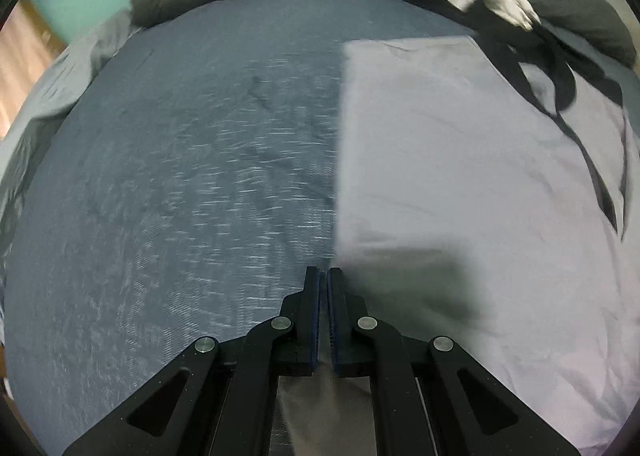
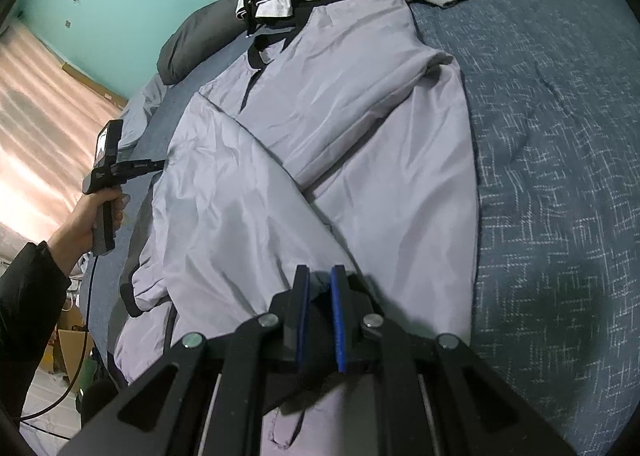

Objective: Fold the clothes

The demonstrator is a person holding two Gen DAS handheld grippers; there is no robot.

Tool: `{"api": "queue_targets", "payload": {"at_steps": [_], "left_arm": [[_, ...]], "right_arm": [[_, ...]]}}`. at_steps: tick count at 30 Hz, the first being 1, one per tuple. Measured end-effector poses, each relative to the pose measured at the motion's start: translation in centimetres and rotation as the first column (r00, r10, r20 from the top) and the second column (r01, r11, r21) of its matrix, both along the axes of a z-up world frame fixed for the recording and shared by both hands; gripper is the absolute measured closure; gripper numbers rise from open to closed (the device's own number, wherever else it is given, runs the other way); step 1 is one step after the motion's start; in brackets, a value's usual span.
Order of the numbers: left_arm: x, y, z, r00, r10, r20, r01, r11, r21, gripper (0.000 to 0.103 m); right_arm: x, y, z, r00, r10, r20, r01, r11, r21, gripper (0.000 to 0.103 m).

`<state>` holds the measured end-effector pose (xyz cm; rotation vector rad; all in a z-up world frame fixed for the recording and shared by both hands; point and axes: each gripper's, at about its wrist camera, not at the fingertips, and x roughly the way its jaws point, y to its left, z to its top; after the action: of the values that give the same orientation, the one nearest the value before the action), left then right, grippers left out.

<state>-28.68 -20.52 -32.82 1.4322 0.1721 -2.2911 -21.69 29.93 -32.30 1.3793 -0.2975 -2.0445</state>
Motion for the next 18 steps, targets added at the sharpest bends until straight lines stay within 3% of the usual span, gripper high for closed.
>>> {"api": "queue_targets", "payload": {"at_steps": [3, 8, 10, 12, 18], "left_arm": [[0.6, 1.8, 1.7, 0.997, -0.07, -0.045, 0.07, 0.997, -0.014, 0.098], [0.6, 5.5, 1.0, 0.979, -0.204, 0.005, 0.204, 0.979, -0.012, 0.098], [0.7, 5.6, -0.3, 0.979, -0.198, 0.044, 0.197, 0.98, 0.025, 0.098], [1.7, 4.8, 0.1, 0.987, -0.162, 0.013, 0.161, 0.984, 0.073, 0.098], [6.9, 3.8, 3.4, 0.988, -0.157, 0.007, 0.156, 0.985, 0.069, 0.098]], "right_arm": [[-0.1, 0.5, 0.6, 1.0, -0.005, -0.018, 0.005, 1.0, -0.022, 0.093], [0.4, -0.2, 1.5, 0.999, 0.038, -0.039, -0.039, 0.999, -0.034, 0.093], [0.6, -0.9, 1.2, 0.997, 0.066, -0.031, -0.067, 0.998, -0.001, 0.093], [0.6, -1.4, 0.3, 0.997, 0.074, -0.006, -0.074, 0.996, 0.043, 0.093], [0.4, 0.2, 0.4, 1.0, -0.015, 0.004, 0.015, 0.998, 0.057, 0.093]]}}
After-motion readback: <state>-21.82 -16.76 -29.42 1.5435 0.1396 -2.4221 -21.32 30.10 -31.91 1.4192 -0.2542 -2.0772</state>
